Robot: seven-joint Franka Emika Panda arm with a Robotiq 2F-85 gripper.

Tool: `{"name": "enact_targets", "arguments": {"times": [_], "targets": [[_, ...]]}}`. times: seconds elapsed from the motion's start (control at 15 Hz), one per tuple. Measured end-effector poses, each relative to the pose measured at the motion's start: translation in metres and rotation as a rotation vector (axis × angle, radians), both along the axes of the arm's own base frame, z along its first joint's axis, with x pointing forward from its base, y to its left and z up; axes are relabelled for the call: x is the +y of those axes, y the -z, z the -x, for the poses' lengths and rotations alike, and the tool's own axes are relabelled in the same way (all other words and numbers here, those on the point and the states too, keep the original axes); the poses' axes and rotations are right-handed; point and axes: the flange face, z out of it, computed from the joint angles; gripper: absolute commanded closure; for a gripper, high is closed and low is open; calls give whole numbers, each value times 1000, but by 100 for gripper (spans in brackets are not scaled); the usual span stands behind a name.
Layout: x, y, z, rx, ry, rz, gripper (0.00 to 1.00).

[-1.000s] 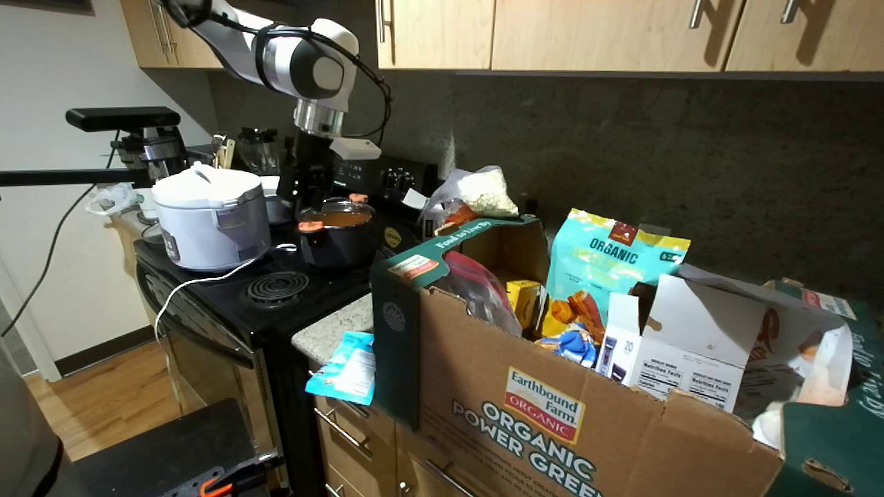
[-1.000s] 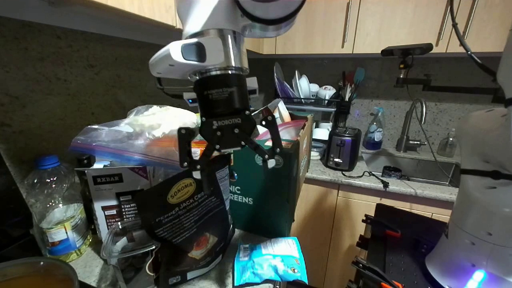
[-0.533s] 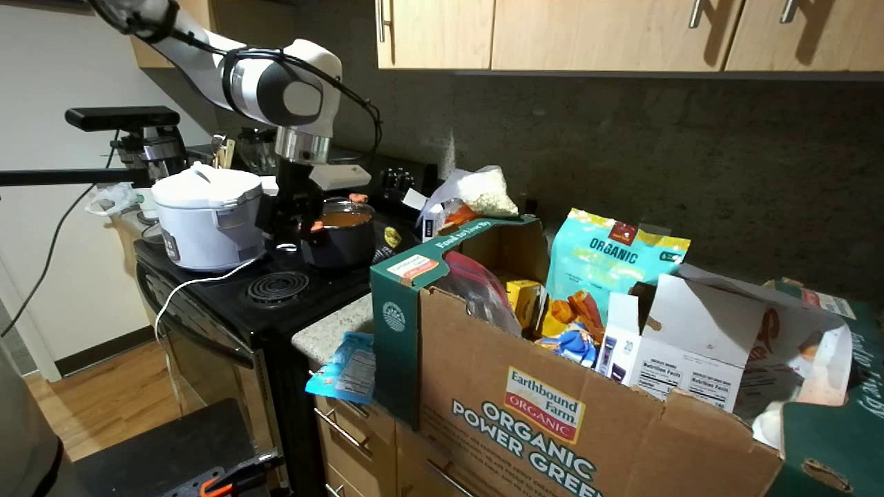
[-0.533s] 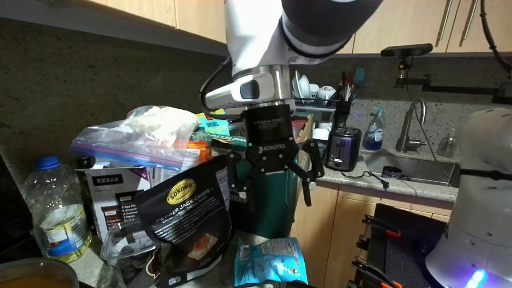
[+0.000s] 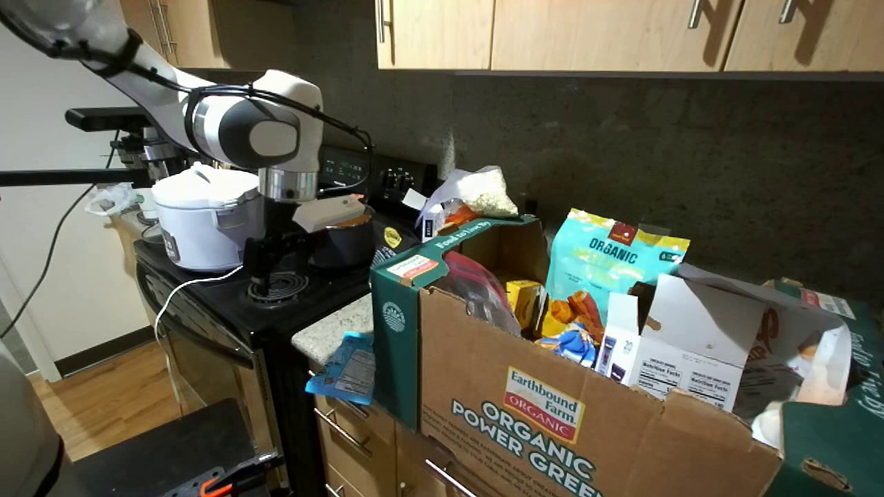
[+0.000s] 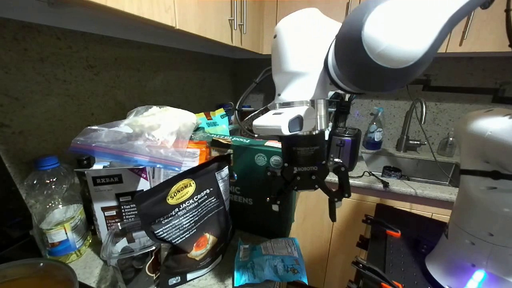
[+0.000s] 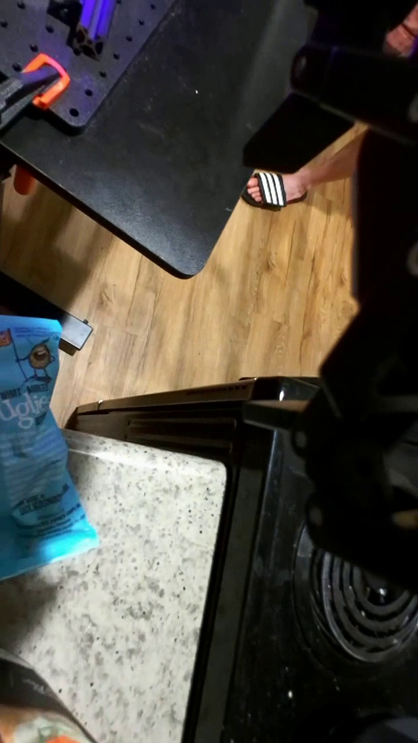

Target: Take out two products out of the box and put them on the counter

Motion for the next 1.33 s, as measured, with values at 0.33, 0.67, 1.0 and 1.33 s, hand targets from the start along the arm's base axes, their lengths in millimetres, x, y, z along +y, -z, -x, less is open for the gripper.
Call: {"name": "enact_targets", "arguments": {"times": [0.33, 0.67, 1.0, 1.33], "targets": [[-24, 29, 27, -99, 27, -6, 0], [-39, 51, 21, -166, 45, -12, 0], [-40, 82, 14, -151, 31, 4, 0], [-34, 88, 16, -141, 18, 4, 0]]}}
